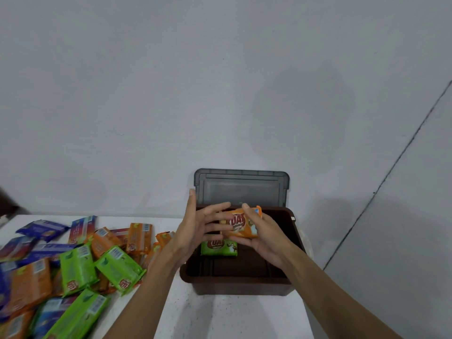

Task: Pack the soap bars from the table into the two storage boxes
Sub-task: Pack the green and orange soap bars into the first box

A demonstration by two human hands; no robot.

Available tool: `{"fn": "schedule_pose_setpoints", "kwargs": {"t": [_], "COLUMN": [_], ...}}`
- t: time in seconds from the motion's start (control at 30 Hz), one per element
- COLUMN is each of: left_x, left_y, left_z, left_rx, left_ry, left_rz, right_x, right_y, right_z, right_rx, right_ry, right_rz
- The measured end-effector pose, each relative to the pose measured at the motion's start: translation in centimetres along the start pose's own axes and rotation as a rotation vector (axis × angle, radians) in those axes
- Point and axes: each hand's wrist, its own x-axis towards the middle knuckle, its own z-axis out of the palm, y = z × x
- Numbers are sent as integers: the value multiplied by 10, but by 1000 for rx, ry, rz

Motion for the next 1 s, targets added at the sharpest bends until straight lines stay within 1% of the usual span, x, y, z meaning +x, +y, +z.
{"fn": "schedule_pose_setpoints", "kwargs": {"t": [0.13,0.2,0.3,0.4,0.6,0.77,0.87,0.93,1.0], "left_x": [10,15,17,20,26,26,29,30,32], "left_y": [-10,-21,-36,-45,-63,-63,-68,-71,-73], "left_z": [-15,-21,-26,-27,-27,-26,-28,-29,-30], "left_rx": [105,226,428,535,678,694,685,678,679], "left_ry": [268,339,364,392,457,482,488,502,511], "left_rz": [119,158,188,235,296,317,318,334,340], "right_x": [-1,-1,2,11,36,58,64,66,67], "right_y": [3,4,3,4,14,29,34,36,36], "right_z": [-17,-27,-44,-59,-69,-67,-67,-67,-65], "right_rx": [-269,-326,-282,-280,-383,-453,-569,-742,-967], "right_ry": [137,165,148,182,445,474,500,515,504], "right_rz": [-19,-31,1,43,144,201,204,214,243]}}
